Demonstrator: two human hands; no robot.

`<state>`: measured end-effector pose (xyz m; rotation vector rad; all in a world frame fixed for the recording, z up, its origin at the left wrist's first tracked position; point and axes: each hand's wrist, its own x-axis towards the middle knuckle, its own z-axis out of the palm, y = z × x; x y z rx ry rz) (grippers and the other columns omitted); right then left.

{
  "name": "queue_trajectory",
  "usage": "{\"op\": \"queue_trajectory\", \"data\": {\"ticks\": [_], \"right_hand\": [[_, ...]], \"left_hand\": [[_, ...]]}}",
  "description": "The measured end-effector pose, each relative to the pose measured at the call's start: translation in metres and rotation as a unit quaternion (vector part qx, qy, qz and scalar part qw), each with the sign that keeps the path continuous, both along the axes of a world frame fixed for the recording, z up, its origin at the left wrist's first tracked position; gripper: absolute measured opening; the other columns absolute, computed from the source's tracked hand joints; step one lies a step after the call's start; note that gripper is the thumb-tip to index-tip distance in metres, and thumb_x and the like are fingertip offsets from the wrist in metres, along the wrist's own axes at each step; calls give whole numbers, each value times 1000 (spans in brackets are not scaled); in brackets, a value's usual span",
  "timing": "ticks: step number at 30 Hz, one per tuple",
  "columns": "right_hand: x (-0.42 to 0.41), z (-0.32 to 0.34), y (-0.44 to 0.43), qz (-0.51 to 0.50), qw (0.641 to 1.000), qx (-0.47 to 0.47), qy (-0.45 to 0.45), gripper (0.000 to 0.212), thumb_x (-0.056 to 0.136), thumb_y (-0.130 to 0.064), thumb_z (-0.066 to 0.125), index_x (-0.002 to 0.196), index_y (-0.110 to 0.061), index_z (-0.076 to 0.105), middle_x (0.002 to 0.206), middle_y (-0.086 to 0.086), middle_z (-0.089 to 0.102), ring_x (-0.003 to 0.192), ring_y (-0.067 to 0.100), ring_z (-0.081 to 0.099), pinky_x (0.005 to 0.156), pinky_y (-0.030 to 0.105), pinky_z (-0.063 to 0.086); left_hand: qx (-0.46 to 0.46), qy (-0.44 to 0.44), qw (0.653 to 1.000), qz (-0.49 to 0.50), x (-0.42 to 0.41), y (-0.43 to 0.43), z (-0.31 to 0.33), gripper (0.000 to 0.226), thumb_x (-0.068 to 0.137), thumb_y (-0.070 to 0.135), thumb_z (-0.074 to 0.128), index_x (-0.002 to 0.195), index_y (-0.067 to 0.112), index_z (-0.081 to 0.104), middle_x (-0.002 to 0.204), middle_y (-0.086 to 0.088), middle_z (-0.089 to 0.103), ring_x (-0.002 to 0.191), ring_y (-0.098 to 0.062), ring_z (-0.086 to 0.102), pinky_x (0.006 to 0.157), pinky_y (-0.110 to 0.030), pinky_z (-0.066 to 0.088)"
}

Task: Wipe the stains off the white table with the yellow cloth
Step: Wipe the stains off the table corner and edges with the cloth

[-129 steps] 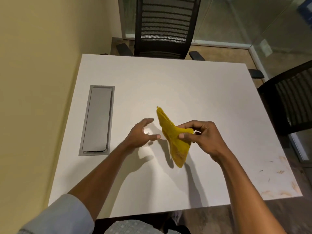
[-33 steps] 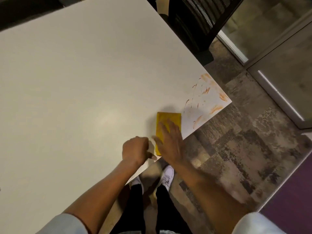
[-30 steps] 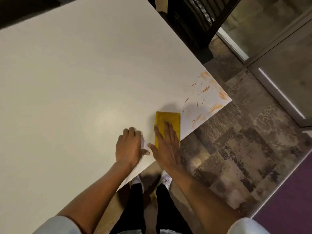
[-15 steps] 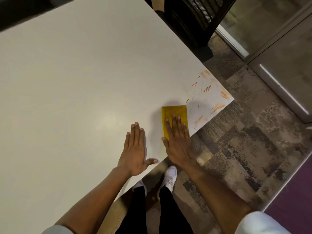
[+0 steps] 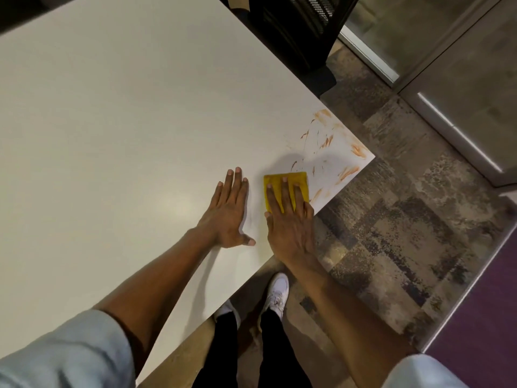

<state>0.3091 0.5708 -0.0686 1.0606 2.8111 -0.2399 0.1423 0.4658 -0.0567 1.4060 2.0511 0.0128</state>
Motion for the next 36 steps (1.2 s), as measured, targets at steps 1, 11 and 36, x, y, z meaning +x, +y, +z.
{"op": "queue_trajectory", "data": {"ticks": [1,11,36], "right_hand": [[-1,0,1,-1,1000,-1,0,69,108,-45,32,169,-25,7,178,11,8,164,38,13,126,58,29],[36,-1,-26,-10,1000,-21,13,67,113,-35,35,169,-28,-2,179,5,-4,165,33,-7,131,59,21],[24,6,-17,-92,994,-42,38,68,112,-31,37,169,-25,1,178,8,-5,164,36,-11,133,57,13]], "left_hand": [[-7,1,1000,-4,-1,3,-1,159,75,82,75,157,11,-41,165,-13,-52,154,-34,-47,134,-53,-15],[-3,7,999,35,-2,5,-1,168,64,79,85,165,15,-33,168,-5,-50,156,-28,-45,130,-44,-21],[-17,16,998,55,1,10,11,170,60,78,88,165,20,-33,169,-2,-49,157,-25,-43,134,-48,-15]]}}
